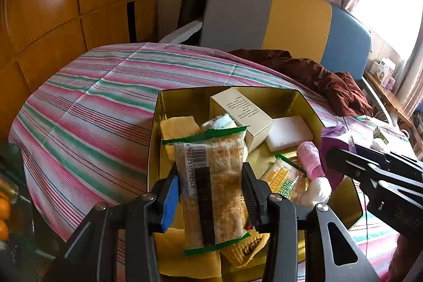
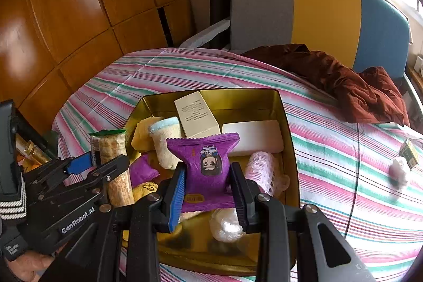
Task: Organize objects
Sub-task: 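Carry the granola bar into the tray with the left tool while the right tool drops the purple packet in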
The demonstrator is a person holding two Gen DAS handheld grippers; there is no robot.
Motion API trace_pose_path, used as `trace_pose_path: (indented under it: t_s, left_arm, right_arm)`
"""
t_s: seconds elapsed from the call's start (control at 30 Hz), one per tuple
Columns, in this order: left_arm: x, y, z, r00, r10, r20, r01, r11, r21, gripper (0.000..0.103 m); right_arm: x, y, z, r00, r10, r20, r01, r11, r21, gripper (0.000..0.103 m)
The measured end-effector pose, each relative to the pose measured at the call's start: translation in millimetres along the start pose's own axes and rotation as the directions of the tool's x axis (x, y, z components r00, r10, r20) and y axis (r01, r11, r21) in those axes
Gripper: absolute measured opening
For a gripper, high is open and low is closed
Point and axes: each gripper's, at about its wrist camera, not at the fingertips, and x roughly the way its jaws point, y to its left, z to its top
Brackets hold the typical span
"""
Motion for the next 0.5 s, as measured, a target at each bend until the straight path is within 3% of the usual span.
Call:
trace_pose_path:
  t_s: [0.13, 0.5]
  left_arm:
    - [-6, -3, -1, 1.0, 0.011, 0.023, -0.011, 1.0, 0.003, 0.057]
    - [-19, -8, -1, 0.998, 0.01, 0.054, -0.011, 1.0, 0.018, 0.058]
  right_arm:
    - [3, -5, 0, 1.0, -0.007, -0.003, 0.007, 1.0, 0.02, 0.033]
    - [11, -9, 7, 1.0, -0.011, -0.01, 0.012, 0.999, 0.036, 0.034]
